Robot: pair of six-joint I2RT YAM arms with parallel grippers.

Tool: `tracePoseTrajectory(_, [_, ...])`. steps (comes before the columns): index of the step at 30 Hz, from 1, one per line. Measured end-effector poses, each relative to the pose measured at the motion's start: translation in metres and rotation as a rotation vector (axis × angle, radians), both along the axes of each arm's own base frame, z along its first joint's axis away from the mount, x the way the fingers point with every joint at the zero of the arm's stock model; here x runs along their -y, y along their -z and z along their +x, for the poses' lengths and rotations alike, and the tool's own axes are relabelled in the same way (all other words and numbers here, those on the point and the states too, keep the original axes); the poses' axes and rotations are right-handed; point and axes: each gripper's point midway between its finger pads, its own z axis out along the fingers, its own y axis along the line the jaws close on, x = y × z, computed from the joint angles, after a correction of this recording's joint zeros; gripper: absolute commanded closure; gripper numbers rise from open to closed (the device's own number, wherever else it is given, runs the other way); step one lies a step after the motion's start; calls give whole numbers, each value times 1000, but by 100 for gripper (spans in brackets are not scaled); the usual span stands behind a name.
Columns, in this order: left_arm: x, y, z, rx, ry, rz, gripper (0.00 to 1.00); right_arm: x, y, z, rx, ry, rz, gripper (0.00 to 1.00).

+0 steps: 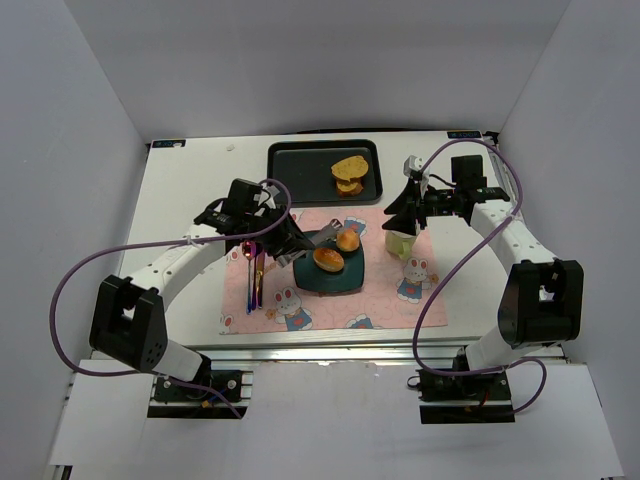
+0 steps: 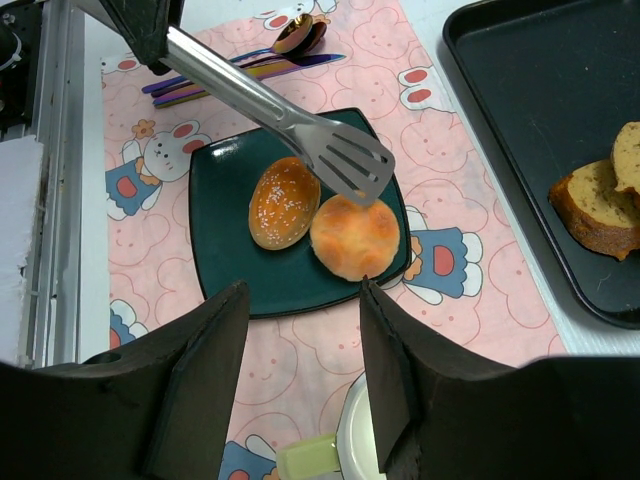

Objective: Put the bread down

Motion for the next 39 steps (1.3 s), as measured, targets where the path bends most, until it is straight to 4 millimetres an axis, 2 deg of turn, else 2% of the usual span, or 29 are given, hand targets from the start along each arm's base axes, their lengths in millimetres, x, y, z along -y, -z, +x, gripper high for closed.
tracePoseTrajectory(11, [-3,0,-1,-4,-3,23,53,0,0,0,-1,1,0,46])
tracePoseTrajectory(14, [-11,-8,4,16,-13,77,71,0,0,0,-1,1,0,46])
tracePoseTrajectory(16, [-18,-21,14,60,-26,119,84,0,0,0,-2,1,0,46])
tracePoseTrajectory(17, [-24,-27,21,86,-41,139,88,0,0,0,-3,2,0,47])
tracePoseTrajectory(19, [-42,-39,39,148,-89,194,95,1,0,2,-11,16,-6,56])
tracePoseTrajectory(20, [-53,-42,48,172,-119,223,99,2,1,5,-14,32,-13,79])
tracePoseTrajectory(21, [-68,-43,58,196,-159,268,100,4,2,10,-21,64,-29,93])
tracePoseTrajectory(22, [-86,-40,66,213,-204,321,100,7,4,18,-38,120,-55,100])
tracePoseTrajectory(25, [-147,-17,81,238,-357,455,100,31,15,56,-81,413,-173,100])
tracePoseTrajectory(28, [-211,29,58,203,-458,642,100,60,16,89,-79,685,-235,100])
tracePoseTrajectory(29, [-225,44,48,190,-463,701,100,71,14,100,-63,771,-247,100])
tracePoseTrajectory(31, [-247,69,32,190,-439,816,100,86,8,114,-30,887,-253,100])
tracePoseTrajectory(33, [-261,76,33,240,-421,887,100,96,3,123,-11,961,-246,100])
tracePoseTrajectory(35, [-273,79,40,291,-409,946,96,101,2,125,-18,997,-241,100])
tracePoseTrajectory(36, [-280,82,43,309,-405,974,88,101,2,125,-23,1005,-238,99])
tracePoseTrajectory(38, [-294,90,48,324,-406,1021,79,101,2,125,-34,1009,-231,88])
tracePoseTrajectory(39, [-300,91,54,342,-410,1040,69,99,2,124,-35,1001,-229,80])
